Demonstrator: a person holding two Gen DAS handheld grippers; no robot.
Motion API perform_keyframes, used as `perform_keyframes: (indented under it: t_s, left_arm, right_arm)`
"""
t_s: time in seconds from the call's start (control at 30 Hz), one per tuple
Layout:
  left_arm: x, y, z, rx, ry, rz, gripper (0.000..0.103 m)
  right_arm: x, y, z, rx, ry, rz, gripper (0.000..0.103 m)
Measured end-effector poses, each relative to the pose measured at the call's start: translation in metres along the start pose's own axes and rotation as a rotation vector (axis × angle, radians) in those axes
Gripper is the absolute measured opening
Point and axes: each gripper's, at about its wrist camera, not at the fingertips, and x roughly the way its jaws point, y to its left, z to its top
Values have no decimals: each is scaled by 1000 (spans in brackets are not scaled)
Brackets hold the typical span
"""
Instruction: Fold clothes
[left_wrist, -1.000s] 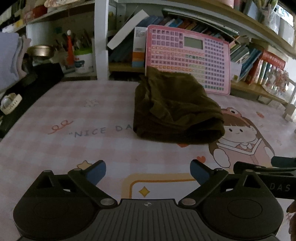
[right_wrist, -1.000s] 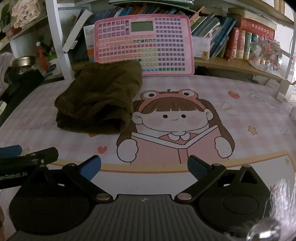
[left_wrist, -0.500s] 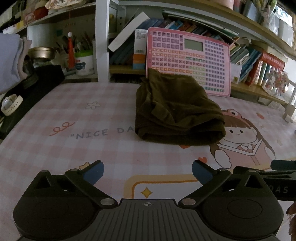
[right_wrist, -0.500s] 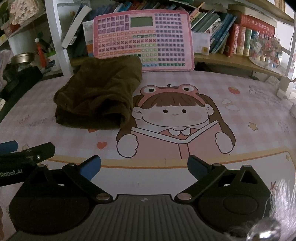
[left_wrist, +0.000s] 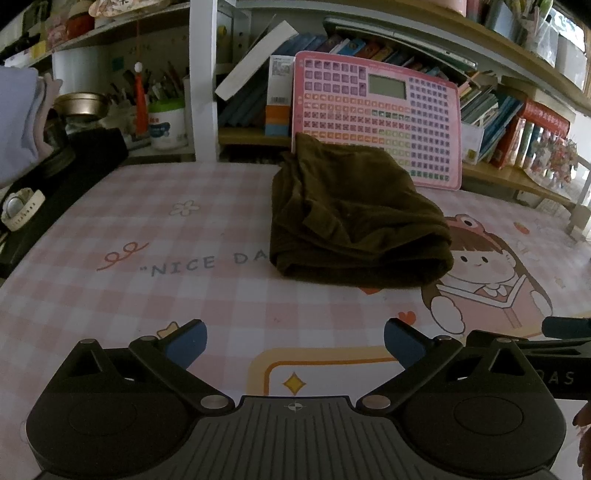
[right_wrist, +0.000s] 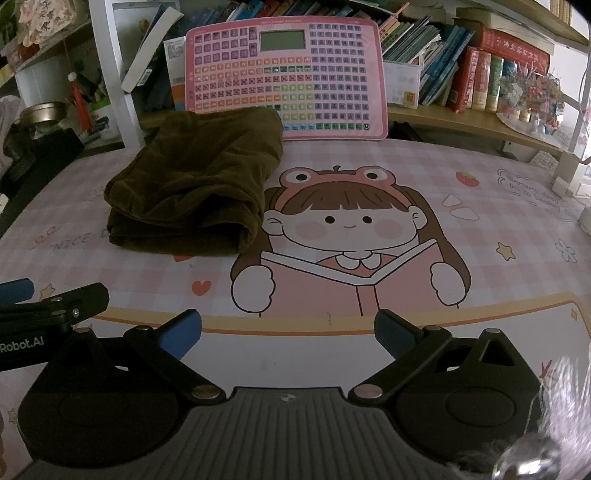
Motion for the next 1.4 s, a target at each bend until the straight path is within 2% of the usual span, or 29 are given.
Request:
perform_keyframes:
  t_s: [1.4]
  left_arm:
    - [2,2,1,-5,8,-5,103]
  right_arm:
    - [0,1,1,-10,-2,-8,101]
